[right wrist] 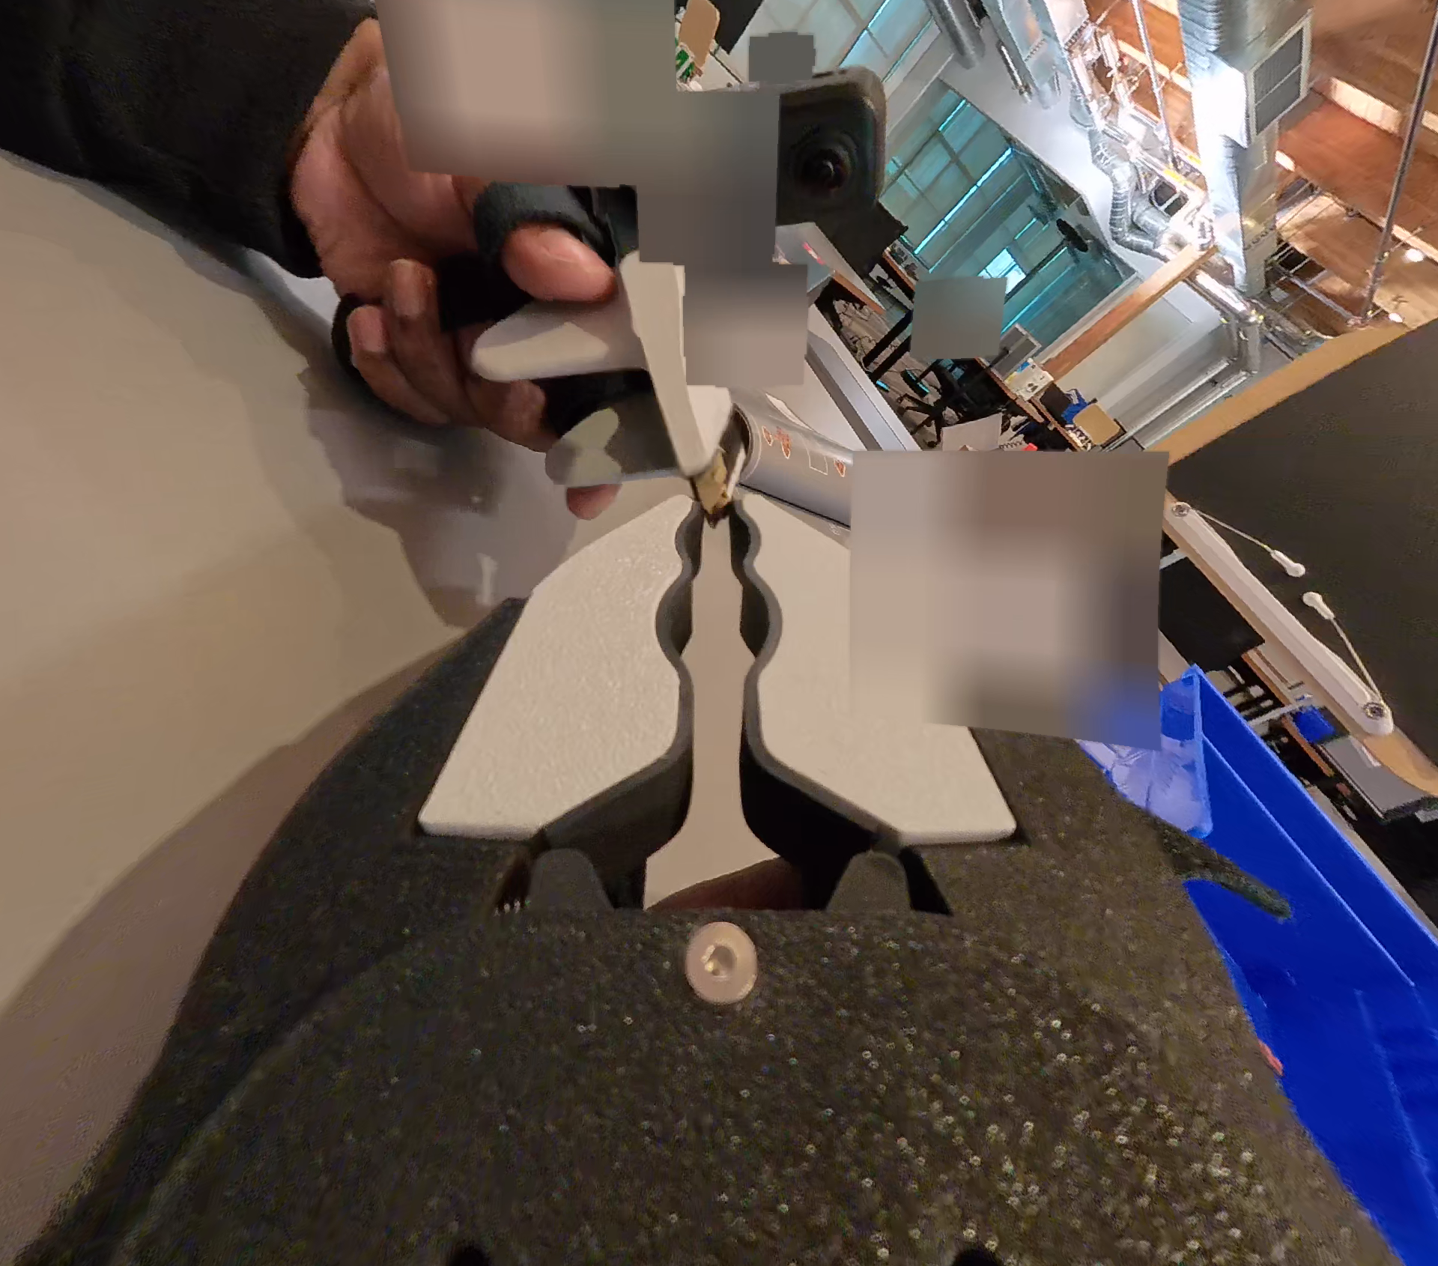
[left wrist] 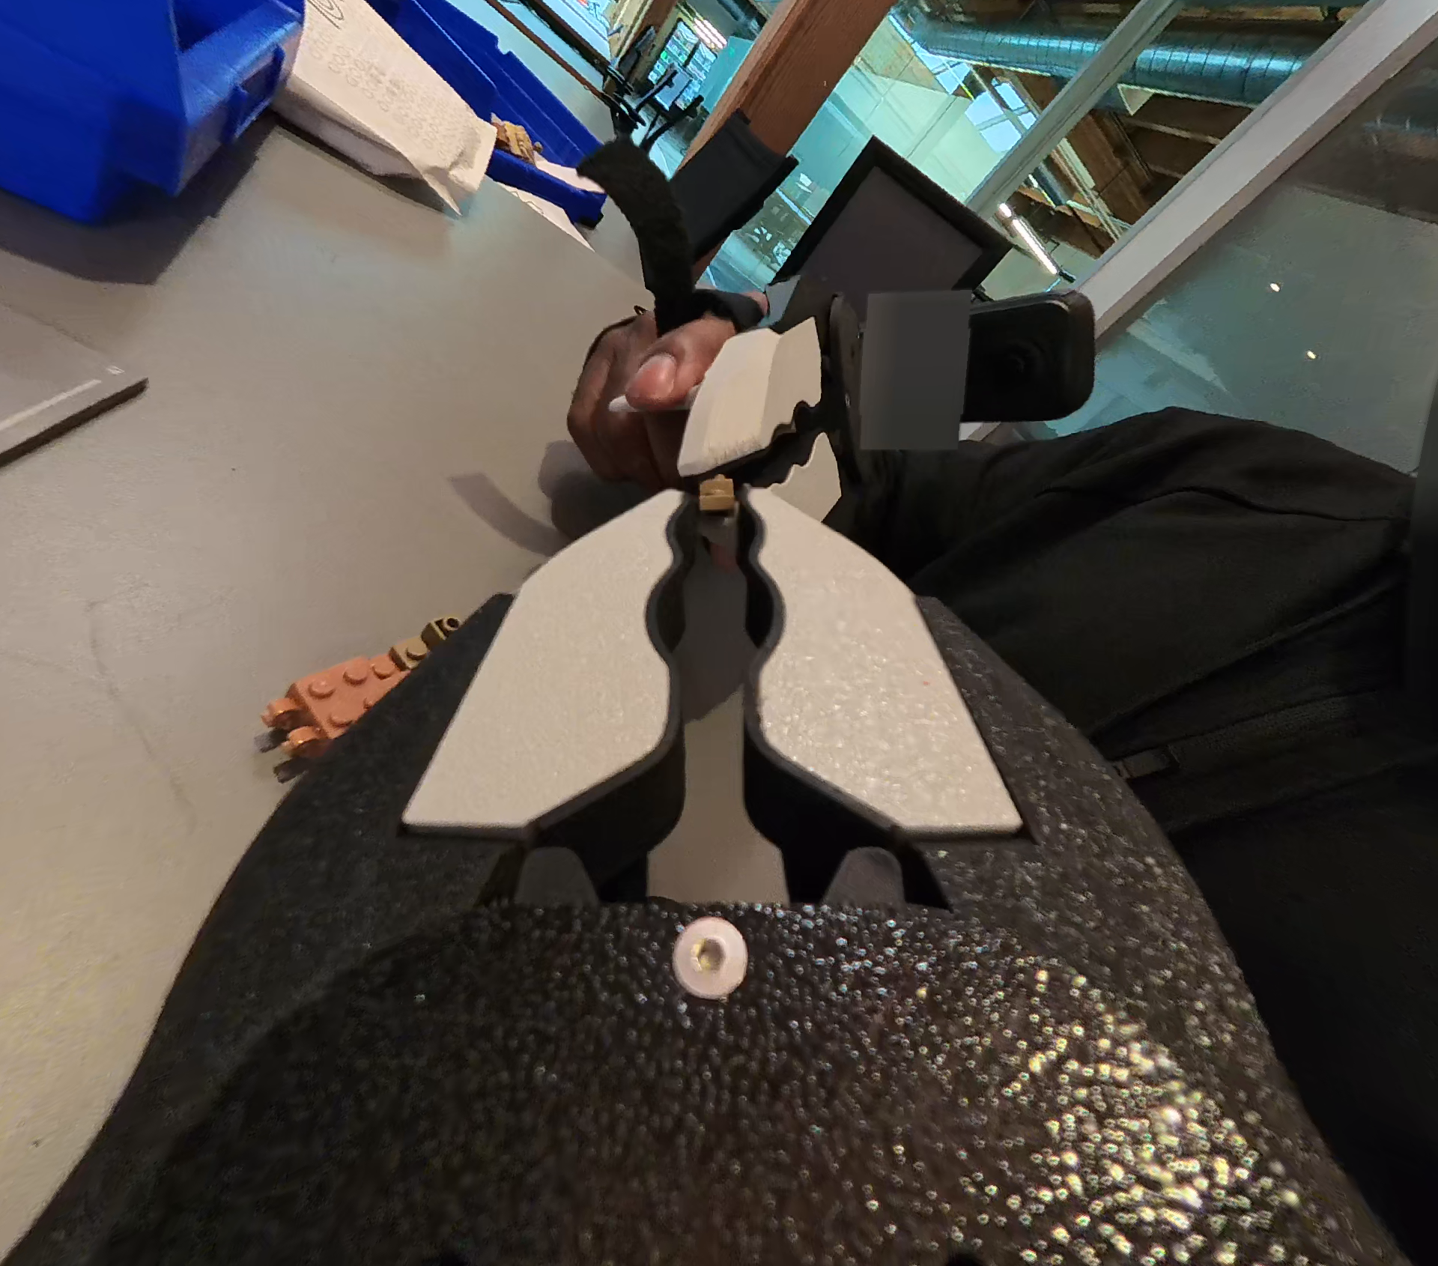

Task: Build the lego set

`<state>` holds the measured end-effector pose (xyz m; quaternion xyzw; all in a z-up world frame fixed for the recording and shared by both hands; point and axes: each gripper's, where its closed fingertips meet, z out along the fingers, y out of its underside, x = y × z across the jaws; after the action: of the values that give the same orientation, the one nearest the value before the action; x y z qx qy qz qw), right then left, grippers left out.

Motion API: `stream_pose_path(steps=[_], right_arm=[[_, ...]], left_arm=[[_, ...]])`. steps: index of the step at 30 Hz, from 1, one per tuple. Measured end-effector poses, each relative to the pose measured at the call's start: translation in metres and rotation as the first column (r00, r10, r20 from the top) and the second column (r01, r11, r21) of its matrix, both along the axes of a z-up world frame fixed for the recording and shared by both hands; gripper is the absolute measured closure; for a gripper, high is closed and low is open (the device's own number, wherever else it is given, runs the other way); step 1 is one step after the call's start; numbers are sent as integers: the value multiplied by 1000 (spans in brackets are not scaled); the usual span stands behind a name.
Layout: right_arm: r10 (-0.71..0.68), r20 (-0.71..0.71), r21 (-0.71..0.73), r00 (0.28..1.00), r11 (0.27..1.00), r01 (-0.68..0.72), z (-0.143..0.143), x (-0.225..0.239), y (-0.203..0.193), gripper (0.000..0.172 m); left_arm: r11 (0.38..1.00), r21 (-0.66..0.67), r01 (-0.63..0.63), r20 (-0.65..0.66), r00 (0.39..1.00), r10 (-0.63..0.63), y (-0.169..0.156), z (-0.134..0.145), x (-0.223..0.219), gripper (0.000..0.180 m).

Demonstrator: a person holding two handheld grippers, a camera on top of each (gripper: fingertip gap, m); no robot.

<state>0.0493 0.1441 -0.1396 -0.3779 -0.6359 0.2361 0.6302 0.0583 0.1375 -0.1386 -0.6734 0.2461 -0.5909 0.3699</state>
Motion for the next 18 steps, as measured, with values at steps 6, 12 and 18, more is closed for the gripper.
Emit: stream_pose_path(steps=[6, 12, 18], right_arm=[[26, 39, -58, 999, 998, -24, -1, 15, 12, 165], [102, 155, -73, 983, 993, -92, -22, 17, 11, 165], [118, 207, -66, 971, 992, -107, -33, 14, 8, 165]], left_arm=[[970, 244, 2, -318, 945, 78, 13, -22, -33, 144], [837, 443, 320, -699, 709, 99, 32, -63, -57, 127], [785, 353, 509, -794, 607, -35, 38, -85, -43, 128]])
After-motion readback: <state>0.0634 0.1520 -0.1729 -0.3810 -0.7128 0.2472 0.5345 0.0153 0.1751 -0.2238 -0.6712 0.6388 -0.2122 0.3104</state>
